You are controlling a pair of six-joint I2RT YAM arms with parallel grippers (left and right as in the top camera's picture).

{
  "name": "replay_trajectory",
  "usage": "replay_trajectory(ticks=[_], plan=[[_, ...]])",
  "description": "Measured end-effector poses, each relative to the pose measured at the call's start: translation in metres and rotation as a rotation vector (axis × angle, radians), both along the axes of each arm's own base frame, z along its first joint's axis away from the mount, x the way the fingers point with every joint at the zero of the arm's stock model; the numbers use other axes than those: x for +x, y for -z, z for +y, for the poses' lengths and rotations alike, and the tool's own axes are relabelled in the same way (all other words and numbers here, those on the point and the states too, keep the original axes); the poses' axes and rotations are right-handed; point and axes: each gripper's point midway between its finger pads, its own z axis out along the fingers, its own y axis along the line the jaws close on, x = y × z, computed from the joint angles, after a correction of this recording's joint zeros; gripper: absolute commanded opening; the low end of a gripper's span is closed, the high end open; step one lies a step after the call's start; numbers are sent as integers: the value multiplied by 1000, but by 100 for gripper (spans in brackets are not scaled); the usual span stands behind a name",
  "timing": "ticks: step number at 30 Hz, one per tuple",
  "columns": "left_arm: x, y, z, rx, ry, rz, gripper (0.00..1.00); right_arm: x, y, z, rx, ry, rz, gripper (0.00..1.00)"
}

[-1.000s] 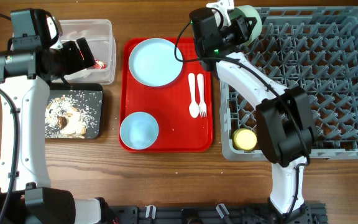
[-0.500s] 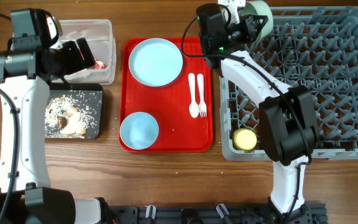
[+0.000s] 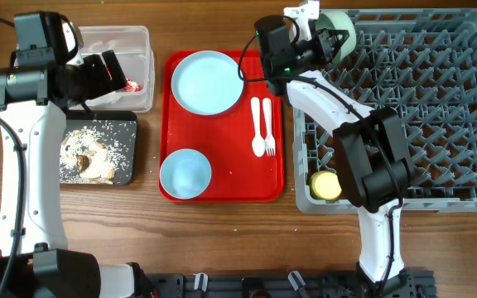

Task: Sort waste into correct bins and load items into the dishwasher rack
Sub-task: 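Carry the green bowl into the dish rack's back corner and release, then reach right gripper to the light blue bowl and grasp its rim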

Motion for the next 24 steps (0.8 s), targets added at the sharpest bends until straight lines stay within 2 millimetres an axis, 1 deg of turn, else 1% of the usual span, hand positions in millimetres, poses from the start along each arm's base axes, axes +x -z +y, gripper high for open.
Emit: replay_trajectory(ticks=[1, 2, 4, 5, 6, 9, 13, 18, 22, 24], plan=[[0, 0, 0, 0, 0, 0, 100, 0, 0, 2, 0, -4, -1, 20], [0, 0, 0, 0, 0, 0, 100, 0, 0, 4, 0, -8, 0, 27], [0, 0, 0, 0, 0, 0, 100, -1, 0, 9, 4, -17, -5, 37], [0, 0, 0, 0, 0, 0, 100, -1, 0, 11, 4, -22, -5, 47], [0, 0, 0, 0, 0, -1, 100, -2, 1, 16, 4, -31, -6, 52], [0, 0, 0, 0, 0, 0, 100, -2, 1, 25, 7, -53, -5, 72], [0, 0, 0, 0, 0, 0, 100, -1, 2, 36, 19, -89, -4, 81], [0, 0, 0, 0, 0, 0, 100, 6, -5, 56, 51, -148, -51, 83], [0, 0, 0, 0, 0, 0, 100, 9, -15, 82, 69, -221, -85, 84], [0, 0, 0, 0, 0, 0, 100, 9, -18, 98, 75, -269, -89, 84]])
